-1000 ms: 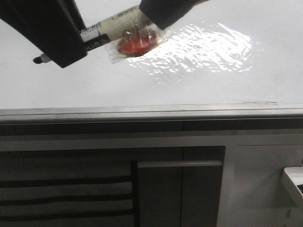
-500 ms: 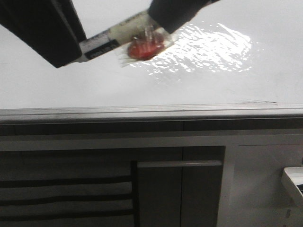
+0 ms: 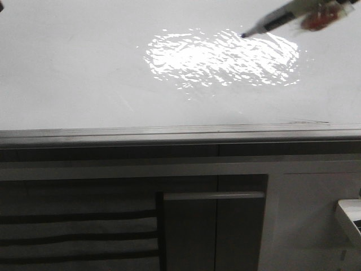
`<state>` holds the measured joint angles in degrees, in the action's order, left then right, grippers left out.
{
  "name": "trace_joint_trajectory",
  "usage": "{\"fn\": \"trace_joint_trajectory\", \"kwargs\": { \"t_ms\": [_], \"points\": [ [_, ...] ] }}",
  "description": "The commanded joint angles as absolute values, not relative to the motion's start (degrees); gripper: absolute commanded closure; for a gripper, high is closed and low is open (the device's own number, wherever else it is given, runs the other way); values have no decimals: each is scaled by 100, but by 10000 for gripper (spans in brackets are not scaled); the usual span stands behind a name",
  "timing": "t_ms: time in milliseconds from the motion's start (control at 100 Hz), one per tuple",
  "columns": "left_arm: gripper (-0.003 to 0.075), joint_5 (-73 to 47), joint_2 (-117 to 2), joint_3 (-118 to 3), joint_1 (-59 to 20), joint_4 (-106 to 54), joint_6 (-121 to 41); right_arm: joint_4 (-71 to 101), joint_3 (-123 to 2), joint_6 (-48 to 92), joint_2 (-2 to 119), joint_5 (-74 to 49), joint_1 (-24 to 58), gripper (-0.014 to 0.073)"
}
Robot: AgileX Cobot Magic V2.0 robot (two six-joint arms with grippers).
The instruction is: Write number 9 on whiteboard
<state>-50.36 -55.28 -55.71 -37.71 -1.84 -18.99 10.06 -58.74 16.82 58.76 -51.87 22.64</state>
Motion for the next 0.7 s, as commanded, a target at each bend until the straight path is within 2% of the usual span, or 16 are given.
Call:
{"fn": "trace_joint_trajectory", "kwargs": {
  "t_ms": [0,140,330,690],
  "points": [
    [419,-4327,-5190,-5363,-3406,-452,-1652,1359,-5692,1553,5744,-4635,1856,645],
    [419,-3916,-4944,-4977,-2940,-913,-1631,1774,-5210,1553,5770,-3775,1649,645],
    [419,-3842,-4931,-4910,-2868,-968,-1631,2186,-5119,1563,5810,-3148,1709,645],
    [419,-3559,-4931,-4910,-2868,-996,-1631,2040,-5828,1563,6738,-3289,1732,645]
  ]
}}
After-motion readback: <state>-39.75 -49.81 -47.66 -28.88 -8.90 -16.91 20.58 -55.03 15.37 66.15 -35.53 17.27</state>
